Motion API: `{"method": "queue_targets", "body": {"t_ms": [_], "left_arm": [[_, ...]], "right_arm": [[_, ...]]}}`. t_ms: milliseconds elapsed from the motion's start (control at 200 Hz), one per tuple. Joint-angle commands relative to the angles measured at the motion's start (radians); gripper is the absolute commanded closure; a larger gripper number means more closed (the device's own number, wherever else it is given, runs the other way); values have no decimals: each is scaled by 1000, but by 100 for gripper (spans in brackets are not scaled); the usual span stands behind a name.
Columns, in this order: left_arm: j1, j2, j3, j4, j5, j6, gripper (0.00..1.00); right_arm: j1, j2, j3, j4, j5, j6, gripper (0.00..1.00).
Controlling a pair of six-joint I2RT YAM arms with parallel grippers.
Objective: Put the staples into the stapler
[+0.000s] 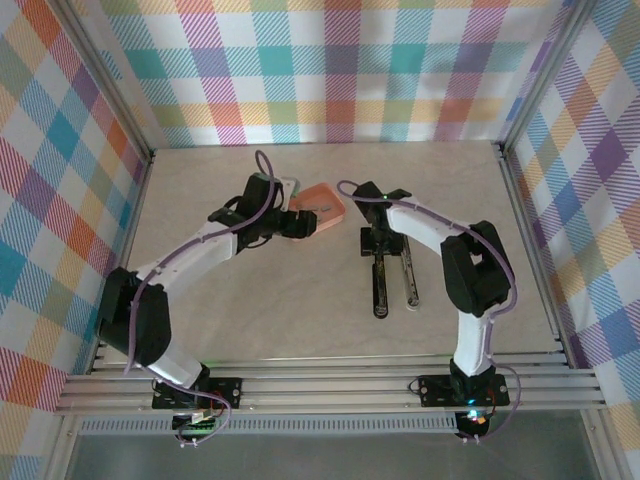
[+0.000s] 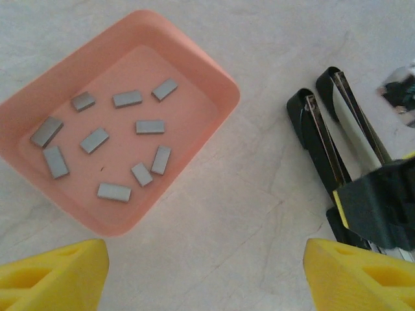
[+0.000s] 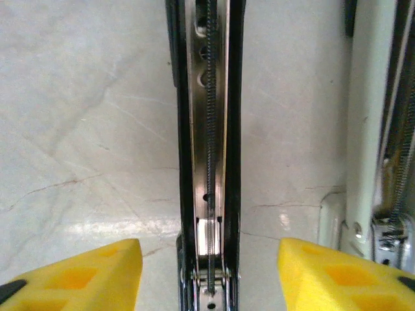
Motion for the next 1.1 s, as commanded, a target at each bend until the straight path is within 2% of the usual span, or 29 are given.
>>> {"method": "queue_targets", "body": {"t_ms": [0, 235, 390, 570, 1095], "left_arm": [[11, 93, 124, -87, 27, 39, 21], [11, 362, 400, -270, 61, 97, 22], [10, 488, 513, -327, 25, 125, 22], [3, 608, 640, -440, 57, 151, 26], [-30, 643, 696, -601, 115, 211, 33]], "right_arm": [[1, -147, -22, 8, -3, 4, 42], [0, -341, -191, 77, -73, 51, 42], [0, -398, -260, 83, -103, 67, 42], [2, -455, -314, 90, -121, 84, 43], [3, -491, -366, 155, -174, 74, 44]]}}
